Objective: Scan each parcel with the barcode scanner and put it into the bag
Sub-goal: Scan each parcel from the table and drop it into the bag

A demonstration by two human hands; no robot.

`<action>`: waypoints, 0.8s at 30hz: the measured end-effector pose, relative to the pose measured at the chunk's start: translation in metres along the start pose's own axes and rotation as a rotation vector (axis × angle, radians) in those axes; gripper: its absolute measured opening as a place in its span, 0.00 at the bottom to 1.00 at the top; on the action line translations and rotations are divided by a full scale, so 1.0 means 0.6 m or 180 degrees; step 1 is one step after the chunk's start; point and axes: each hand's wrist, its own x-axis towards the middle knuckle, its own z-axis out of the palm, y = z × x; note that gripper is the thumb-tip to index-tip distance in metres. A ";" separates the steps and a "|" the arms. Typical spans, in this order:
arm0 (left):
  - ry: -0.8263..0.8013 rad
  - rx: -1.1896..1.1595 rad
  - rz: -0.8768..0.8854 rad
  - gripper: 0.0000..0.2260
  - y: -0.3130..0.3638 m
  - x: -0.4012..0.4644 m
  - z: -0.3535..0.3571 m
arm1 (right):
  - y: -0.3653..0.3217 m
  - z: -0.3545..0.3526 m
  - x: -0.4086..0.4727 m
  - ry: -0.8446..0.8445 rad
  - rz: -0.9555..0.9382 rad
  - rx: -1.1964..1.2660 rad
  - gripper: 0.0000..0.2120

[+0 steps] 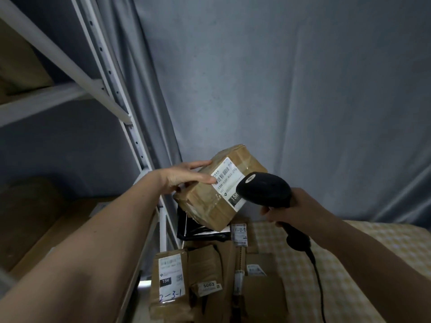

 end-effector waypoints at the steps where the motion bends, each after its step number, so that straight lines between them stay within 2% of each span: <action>1: -0.0002 0.0006 0.0002 0.47 -0.003 0.001 -0.003 | -0.002 0.002 -0.002 0.0024 0.0021 0.0010 0.04; 10: 0.0046 0.0028 0.0110 0.42 -0.014 0.006 -0.002 | -0.009 0.015 -0.001 0.0109 0.0087 0.0034 0.05; 24: 0.0030 0.0053 0.0092 0.48 -0.034 0.009 -0.021 | -0.003 0.026 0.010 0.0031 0.0199 0.0125 0.06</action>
